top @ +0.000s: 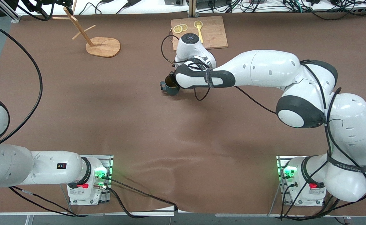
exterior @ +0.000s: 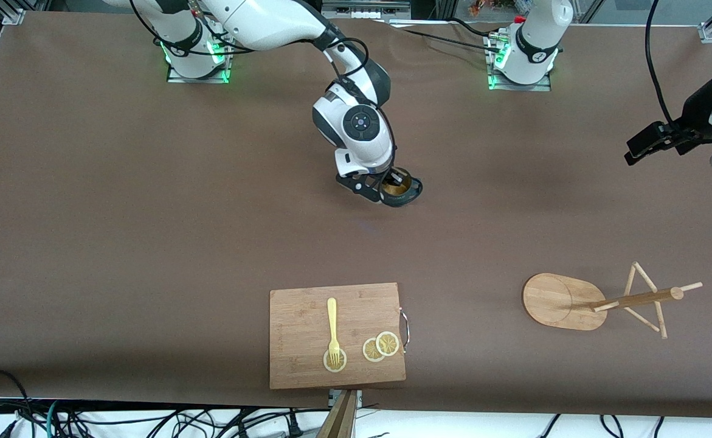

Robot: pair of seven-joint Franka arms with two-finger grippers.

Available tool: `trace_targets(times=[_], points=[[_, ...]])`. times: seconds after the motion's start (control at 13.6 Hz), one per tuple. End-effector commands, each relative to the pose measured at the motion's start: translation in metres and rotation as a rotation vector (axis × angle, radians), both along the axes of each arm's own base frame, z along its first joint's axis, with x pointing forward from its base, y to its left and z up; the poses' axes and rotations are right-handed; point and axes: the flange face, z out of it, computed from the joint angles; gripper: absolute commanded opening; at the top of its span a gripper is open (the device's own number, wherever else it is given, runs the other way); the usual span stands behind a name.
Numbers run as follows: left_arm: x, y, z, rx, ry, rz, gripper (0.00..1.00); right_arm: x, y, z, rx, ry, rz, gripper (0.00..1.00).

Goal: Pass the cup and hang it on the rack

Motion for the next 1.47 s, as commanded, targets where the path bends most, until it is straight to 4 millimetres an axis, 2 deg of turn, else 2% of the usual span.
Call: trace_targets(times=[0.0, 0.07, 0.15, 0.22, 0.37, 0.59, 0.73, 0.88, 1.03, 1.1, 1.25, 1.4], points=[[0.003, -0.002, 0.004, 0.008, -0.008, -0.001, 1.0, 0.002, 0.007, -0.009, -0.004, 0.022, -0.039, 0.0], [0.003, -0.002, 0.004, 0.008, -0.008, -0.001, 1.0, 0.002, 0.007, -0.008, -0.003, 0.022, -0.048, 0.0], [0.003, -0.002, 0.004, 0.009, -0.008, -0.001, 1.0, 0.002, 0.008, -0.007, -0.002, 0.021, -0.051, 0.46], [0.003, -0.003, 0.004, 0.008, -0.008, -0.004, 1.0, 0.002, 0.008, -0.005, -0.006, 0.013, -0.043, 0.99], [0.003, -0.002, 0.003, 0.008, -0.006, -0.003, 1.0, 0.0, 0.016, 0.008, 0.002, -0.004, -0.023, 1.0], [0.004, -0.002, 0.003, 0.009, -0.006, -0.012, 1.0, 0.014, 0.019, 0.051, -0.039, 0.04, -0.004, 1.0], [0.005, -0.004, 0.002, 0.008, -0.015, -0.023, 1.0, 0.023, 0.016, 0.082, -0.058, 0.06, 0.012, 1.0], [0.016, -0.007, -0.013, -0.001, -0.006, -0.026, 1.0, 0.038, 0.002, 0.108, -0.072, 0.077, 0.029, 1.0], [0.017, -0.01, -0.014, -0.008, -0.006, -0.03, 1.0, 0.056, -0.03, 0.151, -0.071, 0.074, 0.128, 1.0], [0.016, -0.013, -0.014, -0.008, -0.004, -0.036, 1.0, 0.072, -0.056, 0.17, -0.075, 0.078, 0.173, 1.0], [0.016, -0.035, -0.019, -0.008, 0.007, -0.076, 1.0, 0.107, -0.119, 0.211, -0.056, 0.077, 0.283, 1.0], [0.013, -0.04, -0.027, -0.007, 0.036, -0.083, 1.0, 0.136, -0.188, 0.237, -0.046, 0.1, 0.375, 1.0]])
